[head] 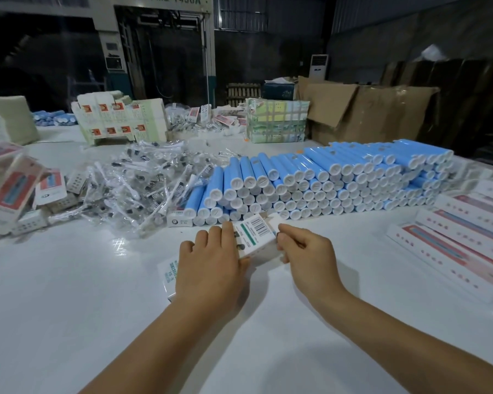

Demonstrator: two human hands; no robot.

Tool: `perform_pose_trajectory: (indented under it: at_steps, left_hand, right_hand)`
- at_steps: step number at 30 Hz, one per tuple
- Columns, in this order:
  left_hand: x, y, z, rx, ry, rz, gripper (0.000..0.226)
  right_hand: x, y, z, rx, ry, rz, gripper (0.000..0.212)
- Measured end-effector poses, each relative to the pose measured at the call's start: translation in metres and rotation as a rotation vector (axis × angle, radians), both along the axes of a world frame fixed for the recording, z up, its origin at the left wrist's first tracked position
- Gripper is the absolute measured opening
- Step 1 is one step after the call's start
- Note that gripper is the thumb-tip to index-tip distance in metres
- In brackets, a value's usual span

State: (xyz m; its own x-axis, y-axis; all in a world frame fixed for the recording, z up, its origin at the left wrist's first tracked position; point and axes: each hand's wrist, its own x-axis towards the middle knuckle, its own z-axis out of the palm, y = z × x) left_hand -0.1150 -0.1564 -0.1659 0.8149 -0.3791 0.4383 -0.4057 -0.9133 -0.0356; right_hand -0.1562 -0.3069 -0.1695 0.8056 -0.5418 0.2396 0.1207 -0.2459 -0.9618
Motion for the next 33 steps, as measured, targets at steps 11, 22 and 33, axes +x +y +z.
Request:
perform_pose_trajectory:
  at_steps: [11, 22, 33]
  left_hand:
    - [-0.012, -0.004, 0.000, 0.005, -0.031, -0.035, 0.063]
    - [-0.015, -0.007, -0.005, 0.043, -0.035, -0.077, 0.067]
    - [-0.016, -0.009, -0.003, 0.009, -0.007, -0.087, 0.067]
  right_hand:
    - [-0.001, 0.001, 0.002, -0.177, 0.043, 0.046, 0.047]
    - [-0.001, -0.002, 0.011, -0.216, 0.150, 0.052, 0.024]
    - [-0.001, -0.002, 0.007, -0.340, 0.080, 0.065, 0.012]
